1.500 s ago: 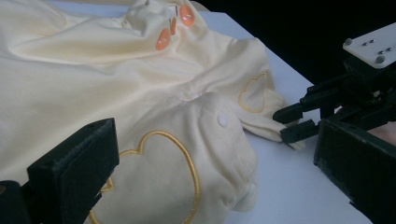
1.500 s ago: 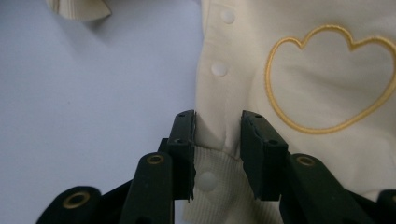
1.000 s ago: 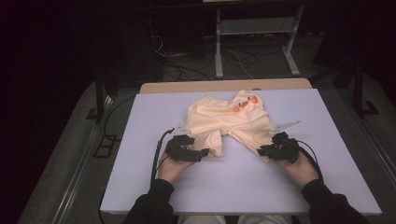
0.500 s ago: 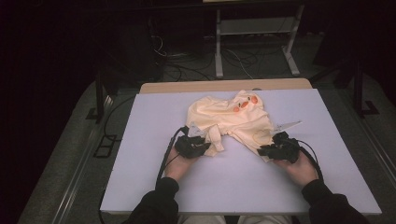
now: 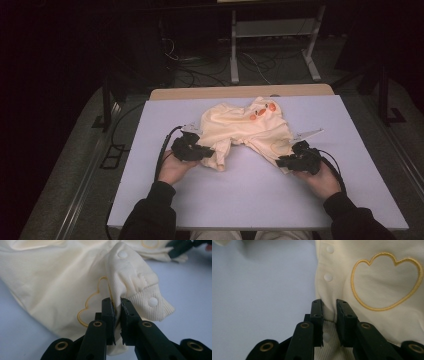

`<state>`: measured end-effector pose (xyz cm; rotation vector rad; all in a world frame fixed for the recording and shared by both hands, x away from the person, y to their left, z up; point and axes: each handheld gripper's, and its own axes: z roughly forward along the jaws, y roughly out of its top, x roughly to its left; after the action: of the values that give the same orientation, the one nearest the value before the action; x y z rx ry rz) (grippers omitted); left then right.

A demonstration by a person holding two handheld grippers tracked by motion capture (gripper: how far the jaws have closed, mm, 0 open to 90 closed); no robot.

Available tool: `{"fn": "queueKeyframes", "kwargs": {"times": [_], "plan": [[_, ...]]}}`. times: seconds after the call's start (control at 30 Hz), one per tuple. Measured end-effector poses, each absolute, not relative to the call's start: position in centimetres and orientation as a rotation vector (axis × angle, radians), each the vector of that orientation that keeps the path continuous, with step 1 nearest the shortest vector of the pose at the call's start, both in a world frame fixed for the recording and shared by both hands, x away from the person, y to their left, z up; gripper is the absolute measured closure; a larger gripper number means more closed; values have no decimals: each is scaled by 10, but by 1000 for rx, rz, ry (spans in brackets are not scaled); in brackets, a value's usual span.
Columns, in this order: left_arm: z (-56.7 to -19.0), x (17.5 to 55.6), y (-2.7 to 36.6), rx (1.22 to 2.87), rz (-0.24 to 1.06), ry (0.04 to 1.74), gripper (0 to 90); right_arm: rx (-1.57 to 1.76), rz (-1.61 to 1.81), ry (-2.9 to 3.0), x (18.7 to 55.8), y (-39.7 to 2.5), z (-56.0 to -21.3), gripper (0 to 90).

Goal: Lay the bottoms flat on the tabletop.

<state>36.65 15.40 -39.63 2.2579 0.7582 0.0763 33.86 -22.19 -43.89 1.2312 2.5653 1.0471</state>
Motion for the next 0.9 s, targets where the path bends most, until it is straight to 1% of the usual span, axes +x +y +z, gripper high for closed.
{"fn": "queueKeyframes", "kwargs": {"times": [0.2,0.27,0.37,0.43,0.5,0.57,0.73,0.9], "plan": [[-396,363,163,2337,-15,671,809,1227,1045,2575,338,-222,-438,755],[-400,362,162,2348,-24,674,797,1225,1046,2577,338,-222,-438,755],[-405,361,161,2334,-45,677,749,1236,1050,2578,338,-222,-438,755],[-405,361,163,2277,-68,691,702,1233,1049,2579,338,-222,-439,755],[-404,359,166,2214,-65,719,634,1235,1050,2580,338,-222,-439,755],[-402,357,168,2166,-57,727,603,1236,1053,2580,339,-223,-439,755],[-398,347,162,2117,-112,708,600,1237,1051,2579,338,-222,-439,755],[-402,335,145,2169,-154,693,606,1239,1048,2579,338,-222,-438,755]]}}
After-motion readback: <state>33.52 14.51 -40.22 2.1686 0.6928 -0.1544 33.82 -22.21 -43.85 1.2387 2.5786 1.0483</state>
